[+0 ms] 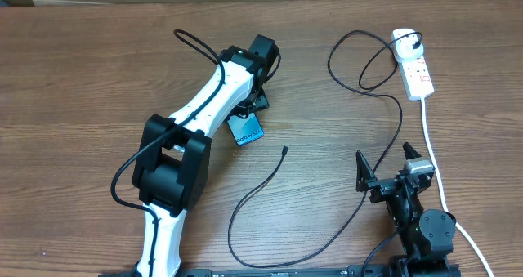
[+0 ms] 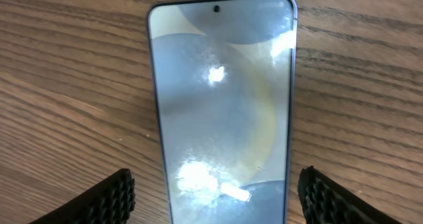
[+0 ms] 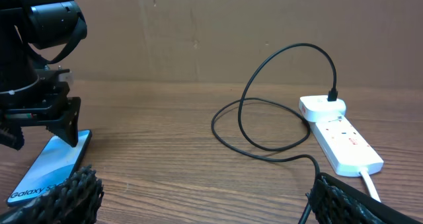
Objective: Plug charger to phone and switch on socket
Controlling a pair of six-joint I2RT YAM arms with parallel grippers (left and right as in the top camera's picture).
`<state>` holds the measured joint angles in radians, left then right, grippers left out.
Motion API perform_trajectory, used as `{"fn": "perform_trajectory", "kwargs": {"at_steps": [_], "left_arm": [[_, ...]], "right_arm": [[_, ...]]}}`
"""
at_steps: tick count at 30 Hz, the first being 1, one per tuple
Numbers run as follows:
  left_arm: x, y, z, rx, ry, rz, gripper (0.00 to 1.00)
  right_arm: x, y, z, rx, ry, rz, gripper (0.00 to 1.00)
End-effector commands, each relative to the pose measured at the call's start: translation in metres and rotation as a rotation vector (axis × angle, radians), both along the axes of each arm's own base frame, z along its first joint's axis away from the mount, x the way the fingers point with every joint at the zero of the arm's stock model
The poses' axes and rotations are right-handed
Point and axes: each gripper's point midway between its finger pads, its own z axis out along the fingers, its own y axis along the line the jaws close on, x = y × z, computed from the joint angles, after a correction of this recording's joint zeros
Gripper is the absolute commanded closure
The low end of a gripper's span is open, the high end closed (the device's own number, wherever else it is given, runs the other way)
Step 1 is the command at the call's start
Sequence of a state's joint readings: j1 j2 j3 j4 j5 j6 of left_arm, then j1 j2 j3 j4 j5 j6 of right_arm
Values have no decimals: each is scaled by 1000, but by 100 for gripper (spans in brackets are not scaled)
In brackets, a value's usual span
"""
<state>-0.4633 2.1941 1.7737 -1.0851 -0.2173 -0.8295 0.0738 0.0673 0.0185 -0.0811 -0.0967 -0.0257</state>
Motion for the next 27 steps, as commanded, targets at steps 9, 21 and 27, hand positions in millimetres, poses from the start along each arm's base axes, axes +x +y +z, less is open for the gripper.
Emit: {"fn": "perform_trajectory", "kwargs": {"at_steps": [9,21,27], "left_arm": [[2,3,11,-45,16,-19,16],[-6,-8,61,-387,81,45,0],[-10,4,19,-285,161,70,1]], "right_arm": [[0,0,-3,2,0,-2,0],[0,0,-3,2,0,-2,0],[0,0,-3,2,0,-2,0]]}}
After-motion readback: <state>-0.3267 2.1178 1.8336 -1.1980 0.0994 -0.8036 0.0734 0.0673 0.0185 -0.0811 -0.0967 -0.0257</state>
